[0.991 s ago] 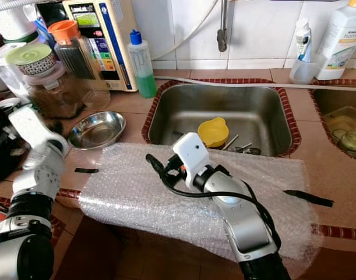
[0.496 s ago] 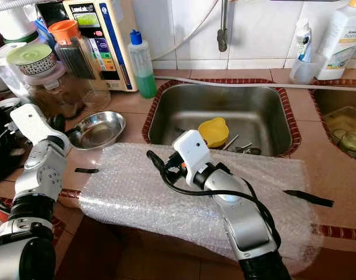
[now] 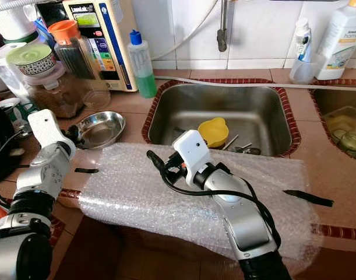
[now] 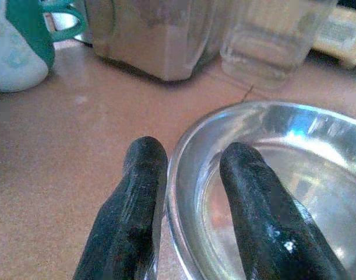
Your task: Kitchen organization
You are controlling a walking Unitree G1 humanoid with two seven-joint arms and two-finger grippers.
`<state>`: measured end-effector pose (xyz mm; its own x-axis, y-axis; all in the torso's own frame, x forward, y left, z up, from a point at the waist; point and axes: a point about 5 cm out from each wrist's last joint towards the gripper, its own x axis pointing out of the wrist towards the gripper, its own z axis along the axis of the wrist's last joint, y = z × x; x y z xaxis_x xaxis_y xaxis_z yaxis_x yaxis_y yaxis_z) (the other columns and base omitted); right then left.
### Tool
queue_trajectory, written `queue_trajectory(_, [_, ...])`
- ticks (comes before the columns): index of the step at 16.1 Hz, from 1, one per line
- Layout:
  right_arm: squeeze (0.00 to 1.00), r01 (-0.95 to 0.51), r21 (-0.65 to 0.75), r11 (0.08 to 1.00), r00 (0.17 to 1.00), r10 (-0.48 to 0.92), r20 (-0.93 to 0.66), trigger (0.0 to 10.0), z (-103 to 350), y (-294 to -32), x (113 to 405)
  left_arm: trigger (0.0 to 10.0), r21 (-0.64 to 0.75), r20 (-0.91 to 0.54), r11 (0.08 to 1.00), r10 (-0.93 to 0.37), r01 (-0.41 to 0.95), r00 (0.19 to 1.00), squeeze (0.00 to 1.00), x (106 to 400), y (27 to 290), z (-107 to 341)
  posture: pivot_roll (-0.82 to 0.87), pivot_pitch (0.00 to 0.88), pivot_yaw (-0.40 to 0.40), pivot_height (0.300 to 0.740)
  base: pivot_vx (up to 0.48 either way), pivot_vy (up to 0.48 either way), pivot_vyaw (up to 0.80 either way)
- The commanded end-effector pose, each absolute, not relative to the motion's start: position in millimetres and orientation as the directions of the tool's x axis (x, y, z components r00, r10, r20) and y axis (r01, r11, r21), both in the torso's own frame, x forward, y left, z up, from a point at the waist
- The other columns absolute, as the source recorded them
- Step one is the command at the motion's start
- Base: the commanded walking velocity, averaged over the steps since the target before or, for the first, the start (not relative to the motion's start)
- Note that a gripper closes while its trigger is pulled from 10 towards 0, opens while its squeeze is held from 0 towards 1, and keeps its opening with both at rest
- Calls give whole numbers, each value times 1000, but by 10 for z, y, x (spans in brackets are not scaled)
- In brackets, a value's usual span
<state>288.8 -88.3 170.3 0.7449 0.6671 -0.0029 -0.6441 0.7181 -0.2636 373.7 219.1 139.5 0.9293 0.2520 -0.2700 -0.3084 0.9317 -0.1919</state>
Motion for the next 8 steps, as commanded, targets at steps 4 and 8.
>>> queue_trajectory(4, [961, -649, -267, 713, 740, 672, -5, 10000, 1696, -861, 2884, 10000, -108, -305, 950, 248, -292, 920, 1000, 3753, 2275, 1434, -302, 57, 156, 740, 0, 0, 0])
queue_trajectory(8, [961, -650, -266, 712, 740, 673, -7, 10000, 1690, -853, 2883, 10000, -61, -349, 959, 241, -278, 906, 1000, 3724, 2295, 1362, -299, 59, 157, 740, 0, 0, 0])
